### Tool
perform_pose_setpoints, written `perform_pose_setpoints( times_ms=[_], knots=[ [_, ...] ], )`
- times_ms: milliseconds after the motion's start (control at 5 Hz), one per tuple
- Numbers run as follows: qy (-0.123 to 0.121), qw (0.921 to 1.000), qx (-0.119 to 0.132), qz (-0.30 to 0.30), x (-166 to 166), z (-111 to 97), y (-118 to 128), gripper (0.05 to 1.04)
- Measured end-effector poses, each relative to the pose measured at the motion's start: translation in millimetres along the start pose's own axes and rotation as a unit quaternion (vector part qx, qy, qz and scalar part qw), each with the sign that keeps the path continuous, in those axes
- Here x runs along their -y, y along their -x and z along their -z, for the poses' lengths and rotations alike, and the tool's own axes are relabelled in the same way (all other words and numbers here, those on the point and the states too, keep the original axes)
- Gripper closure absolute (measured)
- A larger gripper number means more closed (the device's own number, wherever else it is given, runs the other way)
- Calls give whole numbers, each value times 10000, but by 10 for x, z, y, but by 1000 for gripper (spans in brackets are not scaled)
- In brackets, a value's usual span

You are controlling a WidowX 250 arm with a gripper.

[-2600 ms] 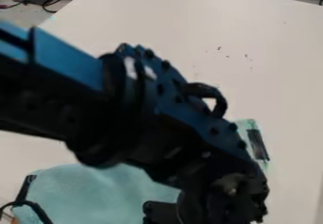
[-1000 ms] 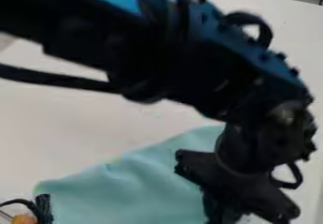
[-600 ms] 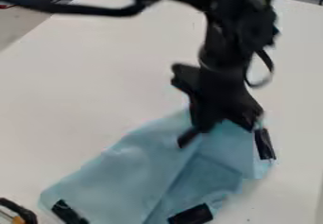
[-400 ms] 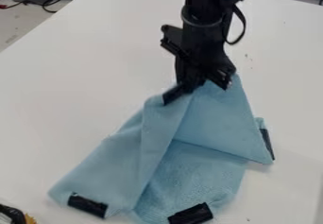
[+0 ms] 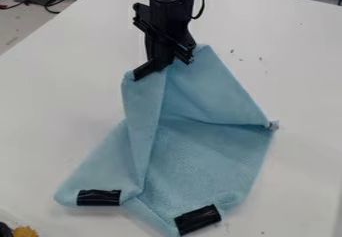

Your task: Unfold the cloth from the right bottom to the left

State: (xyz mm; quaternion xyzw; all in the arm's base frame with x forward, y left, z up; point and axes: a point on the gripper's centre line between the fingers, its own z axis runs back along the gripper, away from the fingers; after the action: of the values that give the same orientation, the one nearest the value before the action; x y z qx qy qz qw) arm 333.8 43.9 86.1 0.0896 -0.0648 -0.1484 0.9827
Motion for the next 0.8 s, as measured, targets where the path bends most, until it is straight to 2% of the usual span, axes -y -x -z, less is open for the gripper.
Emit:
perform_pose_setpoints(
  times_ms=[200, 400, 600, 800],
  knots=[
    [-77, 9998, -118, -104, -242, 138, 82, 1010],
    [-267, 9996, 88, 22, -309, 168, 40, 977],
    [-276, 9996, 70, 17, -311, 215, 43, 805],
    [-267, 9996, 75, -18, -297, 238, 58, 521]
  ],
)
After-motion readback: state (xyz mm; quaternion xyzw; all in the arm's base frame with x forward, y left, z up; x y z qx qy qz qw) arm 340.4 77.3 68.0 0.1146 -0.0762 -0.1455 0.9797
